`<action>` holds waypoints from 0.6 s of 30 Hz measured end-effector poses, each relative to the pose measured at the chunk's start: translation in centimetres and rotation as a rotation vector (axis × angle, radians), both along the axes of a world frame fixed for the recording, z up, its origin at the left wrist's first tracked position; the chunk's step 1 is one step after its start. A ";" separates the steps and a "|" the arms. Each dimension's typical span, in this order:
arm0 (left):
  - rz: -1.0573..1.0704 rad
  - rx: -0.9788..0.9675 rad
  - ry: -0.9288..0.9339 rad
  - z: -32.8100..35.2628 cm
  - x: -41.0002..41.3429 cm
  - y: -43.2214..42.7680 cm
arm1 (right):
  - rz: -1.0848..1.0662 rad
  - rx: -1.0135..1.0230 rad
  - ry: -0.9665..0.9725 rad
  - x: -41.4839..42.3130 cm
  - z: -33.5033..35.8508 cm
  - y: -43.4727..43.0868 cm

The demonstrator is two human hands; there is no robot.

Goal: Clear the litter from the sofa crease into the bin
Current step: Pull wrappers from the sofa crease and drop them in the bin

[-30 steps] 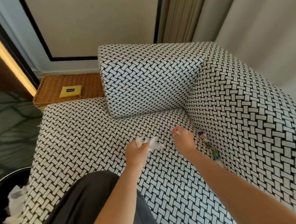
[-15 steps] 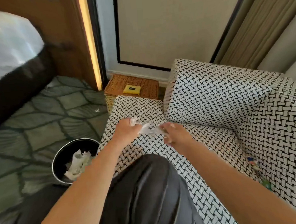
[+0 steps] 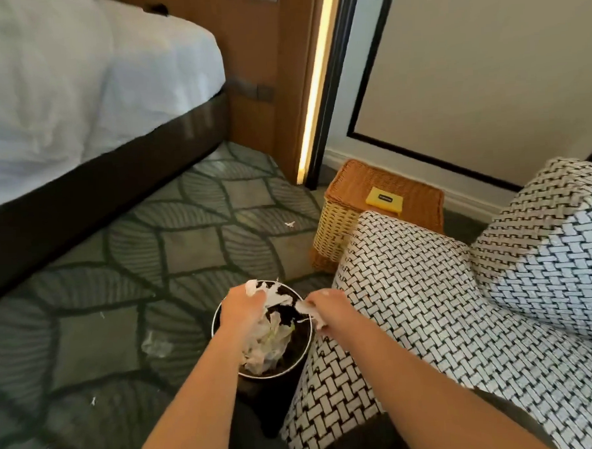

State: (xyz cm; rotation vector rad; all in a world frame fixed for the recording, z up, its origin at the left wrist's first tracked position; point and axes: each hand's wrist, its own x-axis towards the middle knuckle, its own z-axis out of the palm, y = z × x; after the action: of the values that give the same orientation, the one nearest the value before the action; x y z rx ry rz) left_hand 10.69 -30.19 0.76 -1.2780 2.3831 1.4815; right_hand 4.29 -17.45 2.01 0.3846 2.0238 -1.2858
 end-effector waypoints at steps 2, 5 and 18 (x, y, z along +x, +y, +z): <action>0.034 -0.004 -0.012 -1.8 -0.5 -1.4 | 0.011 0.003 -0.016 -0.5 -1.2 -1.9; -0.007 0.027 -0.050 -3.8 -1.3 -2.1 | 0.045 -0.008 -0.043 -1.1 -3.4 -3.8; -0.074 0.035 0.038 -3.9 -1.1 -0.8 | 0.208 0.005 0.050 -1.0 -3.4 -2.0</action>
State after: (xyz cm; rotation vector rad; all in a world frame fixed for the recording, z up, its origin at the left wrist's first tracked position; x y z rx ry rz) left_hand 9.59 -31.01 -3.18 -1.1510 2.3883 1.5334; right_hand 3.30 -19.50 -1.43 0.1406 2.0486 -1.1726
